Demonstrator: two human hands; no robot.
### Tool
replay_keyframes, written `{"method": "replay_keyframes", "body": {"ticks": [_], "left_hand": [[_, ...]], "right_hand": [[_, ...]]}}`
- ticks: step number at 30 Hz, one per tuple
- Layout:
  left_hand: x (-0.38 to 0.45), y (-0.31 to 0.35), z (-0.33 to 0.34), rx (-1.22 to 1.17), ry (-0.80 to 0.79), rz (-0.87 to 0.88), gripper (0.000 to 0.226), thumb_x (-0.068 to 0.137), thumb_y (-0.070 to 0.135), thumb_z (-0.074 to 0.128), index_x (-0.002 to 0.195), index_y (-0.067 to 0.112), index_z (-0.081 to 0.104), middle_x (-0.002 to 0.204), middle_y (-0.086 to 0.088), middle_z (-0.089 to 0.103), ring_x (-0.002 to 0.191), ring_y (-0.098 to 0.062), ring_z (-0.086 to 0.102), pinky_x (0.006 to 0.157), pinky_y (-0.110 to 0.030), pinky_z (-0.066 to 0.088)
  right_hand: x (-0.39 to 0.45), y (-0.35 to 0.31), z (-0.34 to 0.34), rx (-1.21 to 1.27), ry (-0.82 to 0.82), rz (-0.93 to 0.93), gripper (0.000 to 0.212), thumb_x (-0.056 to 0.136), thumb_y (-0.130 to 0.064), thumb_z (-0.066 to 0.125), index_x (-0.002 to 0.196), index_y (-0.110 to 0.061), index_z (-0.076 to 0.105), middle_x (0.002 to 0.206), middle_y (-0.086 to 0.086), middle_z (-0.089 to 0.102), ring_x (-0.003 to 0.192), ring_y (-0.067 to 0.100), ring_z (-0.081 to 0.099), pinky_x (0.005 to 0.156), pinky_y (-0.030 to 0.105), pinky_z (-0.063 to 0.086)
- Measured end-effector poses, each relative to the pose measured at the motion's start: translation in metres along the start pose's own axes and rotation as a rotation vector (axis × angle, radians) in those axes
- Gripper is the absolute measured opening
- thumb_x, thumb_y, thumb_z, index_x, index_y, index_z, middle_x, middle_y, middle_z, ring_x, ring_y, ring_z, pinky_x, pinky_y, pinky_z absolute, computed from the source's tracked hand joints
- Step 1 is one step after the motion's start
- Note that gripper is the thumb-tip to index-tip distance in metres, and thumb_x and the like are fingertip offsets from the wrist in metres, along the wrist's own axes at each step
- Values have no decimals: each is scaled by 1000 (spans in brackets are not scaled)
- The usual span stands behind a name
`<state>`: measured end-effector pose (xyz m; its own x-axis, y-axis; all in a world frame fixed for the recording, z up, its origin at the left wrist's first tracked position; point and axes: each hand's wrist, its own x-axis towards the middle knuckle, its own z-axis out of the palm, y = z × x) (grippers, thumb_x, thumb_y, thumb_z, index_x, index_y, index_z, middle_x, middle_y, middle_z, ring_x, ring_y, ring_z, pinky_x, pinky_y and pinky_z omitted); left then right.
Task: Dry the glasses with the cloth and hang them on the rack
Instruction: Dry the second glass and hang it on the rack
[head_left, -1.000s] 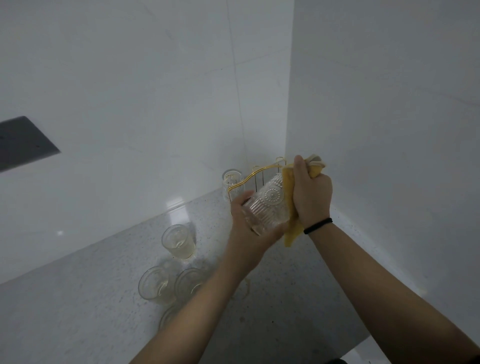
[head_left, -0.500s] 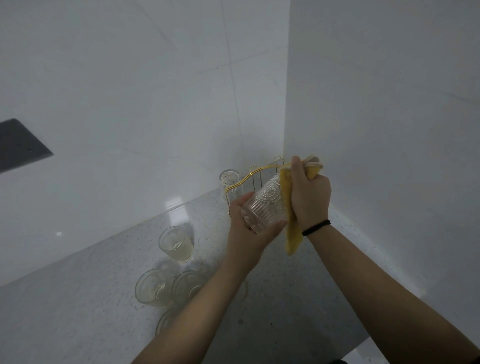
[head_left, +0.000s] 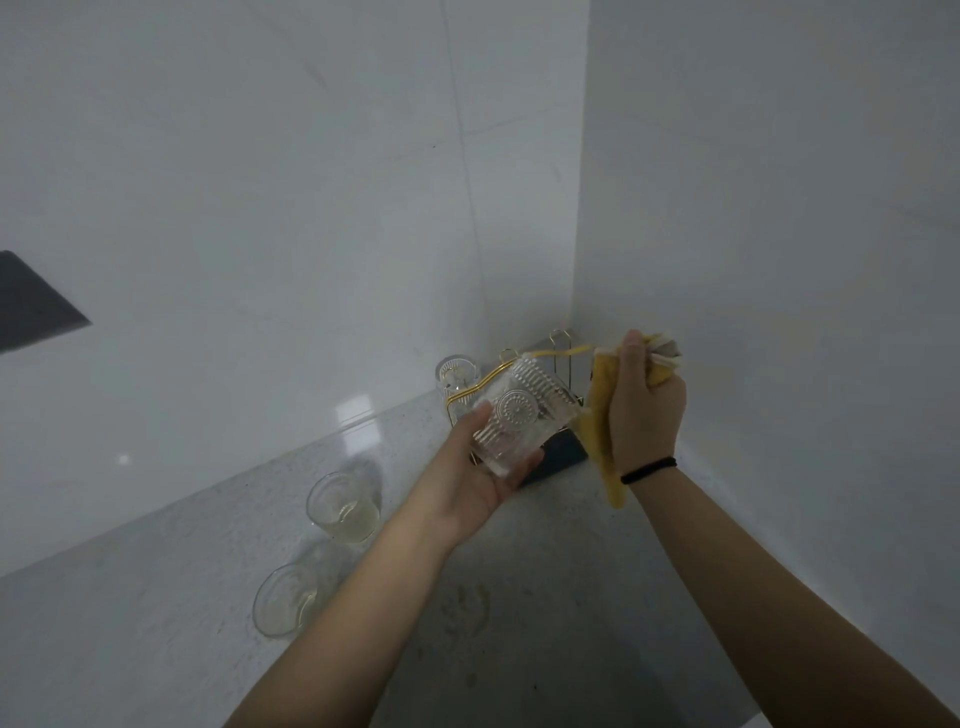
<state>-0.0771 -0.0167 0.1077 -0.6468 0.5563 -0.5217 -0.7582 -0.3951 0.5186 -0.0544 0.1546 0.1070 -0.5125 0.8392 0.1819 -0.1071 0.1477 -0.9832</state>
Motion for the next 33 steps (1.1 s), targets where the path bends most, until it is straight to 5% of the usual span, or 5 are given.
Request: {"method": "replay_keyframes", "body": {"ticks": [4,9,13,23,33], "left_hand": [[20,37,8,298,24,212,55,74,28,71,124,14,53,124,-15,64,93,-27,71,67,-33,60],[64,86,26,969,315,512,66,76,39,79,125,15,42,127,-10,56,82,-24,71,46,-16,49],[107,104,39,1346,404,698,72,69,52,80,124,22,45,126,-2,58,101,-18,62,78,-38,58],[202,100,37,1982,455,587,80,67,74,67,128,26,45,124,-1,58,105,-22,61,72,-29,40],[242,78,8,2150,395,401,82,69,74,65,125,18,39,117,-11,52,101,-31,60,74,-38,49]], "right_hand": [[15,3,5,-20,-70,42,43,93,-37,46,53,-22,43,47,-4,41,33,1,40,35,12,33],[32,5,19,-50,-140,81,42,92,-35,47,53,-22,42,46,-4,39,29,1,38,33,9,30],[37,12,29,-35,-200,135,41,92,-35,48,53,-21,44,45,-3,40,31,2,38,33,12,33],[47,35,42,-54,-343,195,42,93,-36,43,61,-9,51,54,15,46,47,22,45,46,27,36],[58,53,43,-6,-285,256,40,91,-36,46,64,-7,53,55,15,48,48,25,49,44,24,41]]}}
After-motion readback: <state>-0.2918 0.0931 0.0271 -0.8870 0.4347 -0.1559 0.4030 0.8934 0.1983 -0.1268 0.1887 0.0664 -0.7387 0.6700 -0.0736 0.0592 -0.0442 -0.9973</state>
